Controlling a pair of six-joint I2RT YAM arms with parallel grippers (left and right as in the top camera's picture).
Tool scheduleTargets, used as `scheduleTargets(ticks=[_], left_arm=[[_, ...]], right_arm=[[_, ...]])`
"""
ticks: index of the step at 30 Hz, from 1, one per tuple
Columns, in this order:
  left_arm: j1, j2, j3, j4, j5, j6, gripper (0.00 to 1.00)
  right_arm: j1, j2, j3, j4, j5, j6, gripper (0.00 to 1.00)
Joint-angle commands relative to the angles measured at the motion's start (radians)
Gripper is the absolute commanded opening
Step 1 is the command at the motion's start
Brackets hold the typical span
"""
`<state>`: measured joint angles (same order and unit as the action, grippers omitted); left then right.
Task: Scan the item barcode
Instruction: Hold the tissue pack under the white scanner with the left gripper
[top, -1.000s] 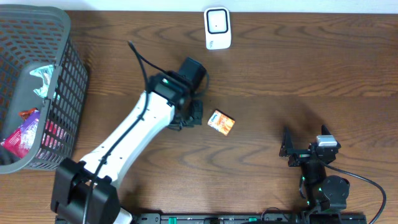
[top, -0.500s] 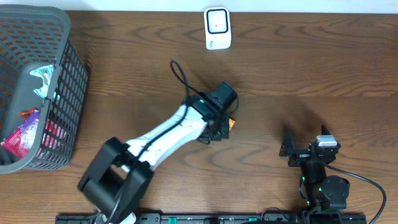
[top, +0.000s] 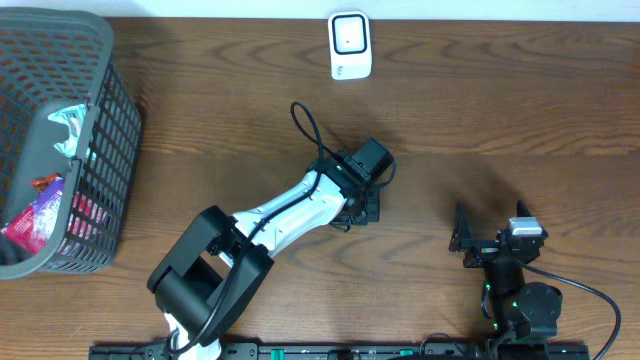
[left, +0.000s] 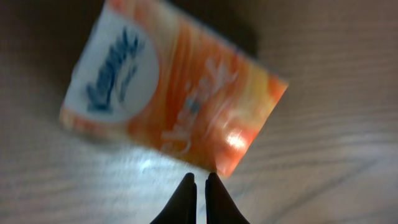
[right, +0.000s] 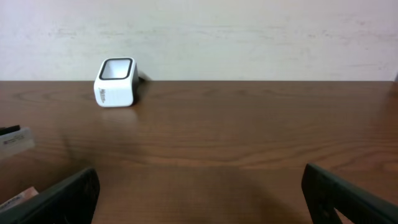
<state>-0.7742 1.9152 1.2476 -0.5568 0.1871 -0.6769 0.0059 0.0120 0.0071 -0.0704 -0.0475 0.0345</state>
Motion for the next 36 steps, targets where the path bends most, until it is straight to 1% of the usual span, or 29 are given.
scheduleTargets(ticks=[1, 8, 12, 19, 22, 24, 28, 33, 36], left_arm=[[0.003, 0.045, -0.007, 0.013, -0.035, 0.001, 0.08], [0.005, 0.134, -0.007, 0.031, -0.054, -0.008, 0.07], [0.019, 0.141, -0.006, 0.094, -0.15, 0.005, 0.08], [0.081, 0.14, -0.006, 0.257, -0.203, 0.203, 0.08], [0.121, 0.139, -0.003, 0.298, -0.279, 0.217, 0.08], [0.146, 0.134, 0.011, 0.301, -0.283, 0.232, 0.08], [0.185, 0.087, 0.069, 0.264, -0.276, 0.232, 0.08], [0.193, -0.046, 0.085, 0.259, -0.274, 0.233, 0.08], [0.194, -0.117, 0.085, 0.252, -0.275, 0.267, 0.08]], right_arm=[[-0.004, -0.006, -0.001, -0.005, 0.008, 0.01, 0.99], [-0.004, -0.006, -0.001, -0.005, 0.008, 0.01, 0.99], [-0.004, -0.006, -0.001, -0.005, 0.008, 0.01, 0.99], [-0.004, -0.006, -0.001, -0.005, 0.008, 0.01, 0.99], [-0.004, -0.006, -0.001, -0.005, 0.008, 0.01, 0.99], [-0.004, -0.006, -0.001, -0.005, 0.008, 0.01, 0.99], [-0.004, -0.006, -0.001, -0.005, 0.008, 0.01, 0.99], [-0.004, -0.006, -0.001, -0.005, 0.008, 0.01, 0.99], [-0.004, -0.006, -0.001, -0.005, 0.008, 0.01, 0.99]])
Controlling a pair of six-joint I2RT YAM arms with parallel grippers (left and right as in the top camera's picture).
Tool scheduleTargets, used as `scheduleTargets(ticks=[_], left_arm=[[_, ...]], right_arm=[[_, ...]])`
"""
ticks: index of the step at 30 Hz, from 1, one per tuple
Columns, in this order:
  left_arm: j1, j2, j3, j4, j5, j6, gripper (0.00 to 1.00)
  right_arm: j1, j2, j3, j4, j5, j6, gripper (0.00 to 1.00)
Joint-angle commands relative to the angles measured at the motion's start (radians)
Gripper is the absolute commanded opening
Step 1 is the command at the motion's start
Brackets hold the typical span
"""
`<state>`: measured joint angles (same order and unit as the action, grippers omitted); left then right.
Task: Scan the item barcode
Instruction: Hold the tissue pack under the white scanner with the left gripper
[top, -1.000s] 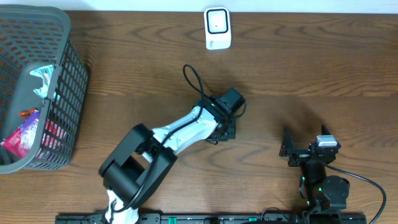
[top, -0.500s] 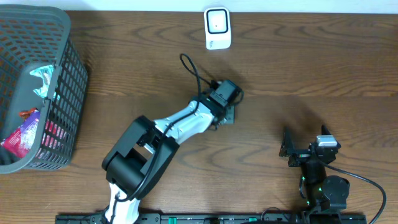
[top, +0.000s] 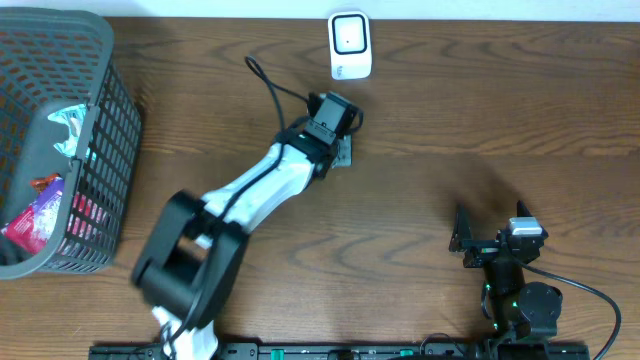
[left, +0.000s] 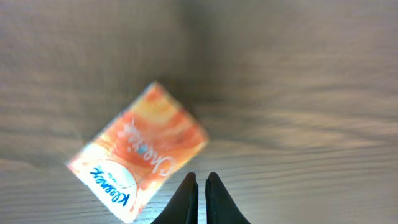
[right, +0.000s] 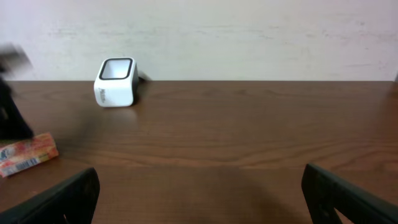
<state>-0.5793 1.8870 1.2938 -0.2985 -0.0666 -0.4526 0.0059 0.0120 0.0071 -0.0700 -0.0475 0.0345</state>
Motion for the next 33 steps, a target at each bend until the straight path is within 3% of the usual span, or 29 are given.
scheduleTargets(ticks=[1, 3, 9, 21, 33], left_arm=[[0.001, -0.108, 0.039, -0.013, -0.026, 0.053, 0.08], [0.007, -0.121, 0.039, -0.031, -0.05, 0.052, 0.17], [0.034, -0.062, 0.038, -0.097, -0.175, 0.052, 0.17], [0.147, 0.101, 0.038, -0.096, -0.19, 0.051, 0.17], [0.143, 0.119, 0.037, -0.09, 0.146, 0.01, 0.15]], right_arm=[[-0.004, -0.006, -0.001, -0.005, 0.008, 0.01, 0.99], [-0.004, -0.006, -0.001, -0.005, 0.008, 0.01, 0.99], [-0.004, -0.006, -0.001, -0.005, 0.008, 0.01, 0.99], [-0.004, -0.006, -0.001, -0.005, 0.008, 0.01, 0.99], [-0.004, -0.006, -0.001, -0.005, 0.008, 0.01, 0.99]])
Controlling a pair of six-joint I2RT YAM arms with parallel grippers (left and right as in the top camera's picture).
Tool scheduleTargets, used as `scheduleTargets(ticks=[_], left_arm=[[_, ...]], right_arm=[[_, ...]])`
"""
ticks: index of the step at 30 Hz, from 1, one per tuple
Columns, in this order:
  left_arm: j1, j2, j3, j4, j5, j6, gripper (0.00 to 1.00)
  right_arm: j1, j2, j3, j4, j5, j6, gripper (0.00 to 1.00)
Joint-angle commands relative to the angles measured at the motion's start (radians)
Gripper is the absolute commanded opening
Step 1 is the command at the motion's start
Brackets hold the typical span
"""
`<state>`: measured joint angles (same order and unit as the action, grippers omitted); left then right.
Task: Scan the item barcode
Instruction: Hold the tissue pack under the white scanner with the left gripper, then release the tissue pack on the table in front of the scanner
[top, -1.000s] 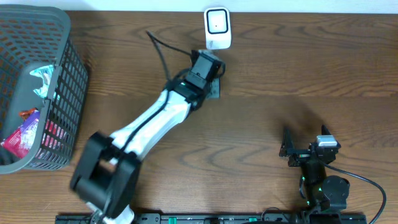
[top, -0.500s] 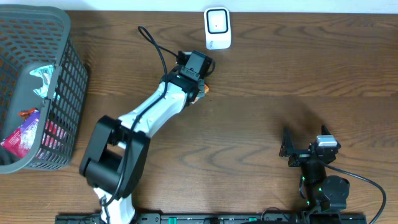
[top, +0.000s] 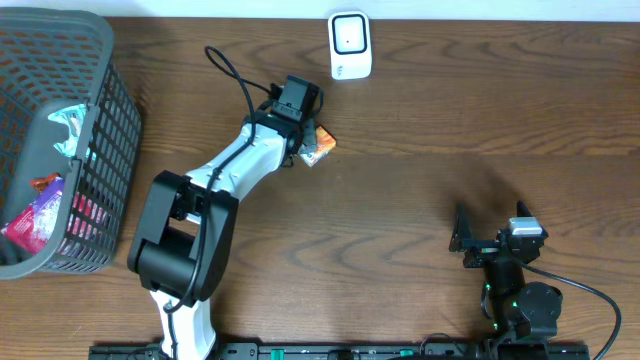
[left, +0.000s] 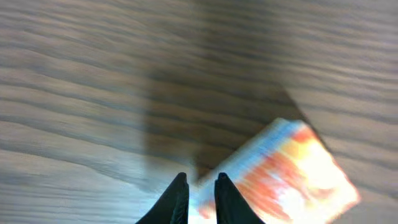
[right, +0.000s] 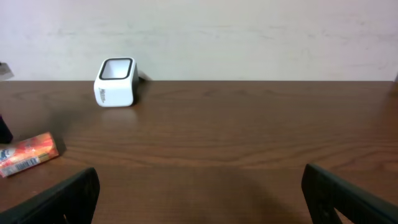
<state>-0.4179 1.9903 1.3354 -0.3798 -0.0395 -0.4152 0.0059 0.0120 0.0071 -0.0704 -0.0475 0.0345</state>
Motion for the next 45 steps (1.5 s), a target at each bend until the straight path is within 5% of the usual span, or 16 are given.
scheduleTargets(ticks=[1, 23, 27, 36, 45], left_arm=[[-0.025, 0.016, -0.005, -0.015, 0.124, -0.038, 0.15], [-0.098, -0.043, 0.003, 0.027, 0.238, -0.049, 0.15], [-0.097, -0.105, 0.006, 0.05, 0.236, 0.023, 0.15], [-0.05, -0.164, 0.006, -0.035, 0.006, 0.044, 0.15], [0.009, -0.164, 0.006, -0.135, -0.006, 0.045, 0.25]], right_arm=[[-0.004, -0.006, -0.001, -0.005, 0.008, 0.01, 0.99], [-0.004, -0.006, -0.001, -0.005, 0.008, 0.01, 0.99], [-0.004, -0.006, -0.001, -0.005, 0.008, 0.01, 0.99], [-0.004, -0.006, -0.001, -0.005, 0.008, 0.01, 0.99], [-0.004, -0.006, -0.001, -0.005, 0.008, 0.01, 0.99]])
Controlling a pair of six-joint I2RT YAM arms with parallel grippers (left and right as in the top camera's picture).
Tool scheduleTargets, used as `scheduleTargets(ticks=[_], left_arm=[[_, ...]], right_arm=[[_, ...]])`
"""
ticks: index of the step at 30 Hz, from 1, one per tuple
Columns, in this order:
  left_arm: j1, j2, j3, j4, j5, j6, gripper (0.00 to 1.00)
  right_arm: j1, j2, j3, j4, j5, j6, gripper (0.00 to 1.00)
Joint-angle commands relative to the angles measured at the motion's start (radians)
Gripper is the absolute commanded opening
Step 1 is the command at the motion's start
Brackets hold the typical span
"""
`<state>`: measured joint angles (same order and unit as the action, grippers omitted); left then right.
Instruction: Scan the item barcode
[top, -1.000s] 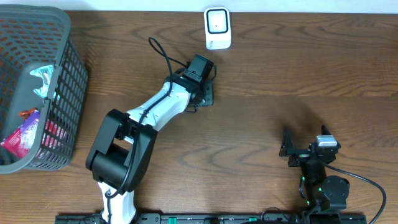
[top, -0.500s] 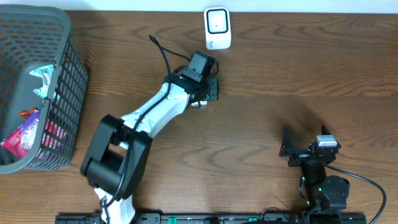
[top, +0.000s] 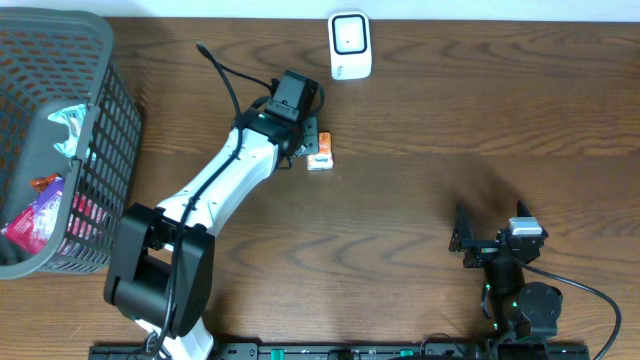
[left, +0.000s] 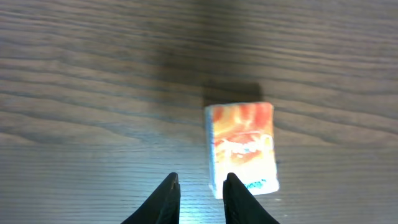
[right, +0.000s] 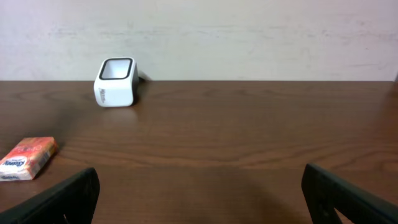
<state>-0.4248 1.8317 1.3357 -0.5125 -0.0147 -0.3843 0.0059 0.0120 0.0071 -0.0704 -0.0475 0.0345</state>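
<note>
An orange tissue pack (top: 320, 153) lies flat on the wooden table, a short way in front of the white barcode scanner (top: 350, 45). My left gripper (top: 303, 130) hovers just left of the pack, open, with nothing between its fingers. In the left wrist view the pack (left: 242, 146) lies just beyond the right fingertip (left: 231, 190) of the gripper (left: 199, 186). My right gripper (right: 199, 199) rests wide open and empty at the near right. From there the scanner (right: 115, 82) stands far left and the pack (right: 25, 159) lies at the left edge.
A dark mesh basket (top: 100, 150) with several packaged items stands at the far left. The left arm (top: 230, 180) stretches diagonally from the near edge toward the scanner. The right arm's base (top: 520, 300) sits at the near right.
The left jaws stand wider apart now. The pack has turned and lies flat and square, slightly right of where it was, with its orange face up.
The left gripper was shut over the pack near the table's middle. Then gripper and pack were further back, closer to the scanner. Then the pack sat askew at the narrowly parted fingertips. Now it lies flat beside the open gripper. The right arm has stayed still.
</note>
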Motion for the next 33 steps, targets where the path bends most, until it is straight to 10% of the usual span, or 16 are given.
scheduleTargets(ticks=[1, 17, 33], left_arm=[[0.022, -0.016, 0.008, -0.003, -0.031, 0.014, 0.25], [0.124, -0.405, 0.047, 0.119, -0.033, 0.201, 0.7], [0.562, -0.566, 0.047, 0.11, -0.293, 0.2, 0.86]], right_arm=[[-0.004, -0.006, -0.001, -0.005, 0.008, 0.01, 0.99], [-0.004, -0.006, -0.001, -0.005, 0.008, 0.01, 0.99], [-0.004, -0.006, -0.001, -0.005, 0.008, 0.01, 0.99]])
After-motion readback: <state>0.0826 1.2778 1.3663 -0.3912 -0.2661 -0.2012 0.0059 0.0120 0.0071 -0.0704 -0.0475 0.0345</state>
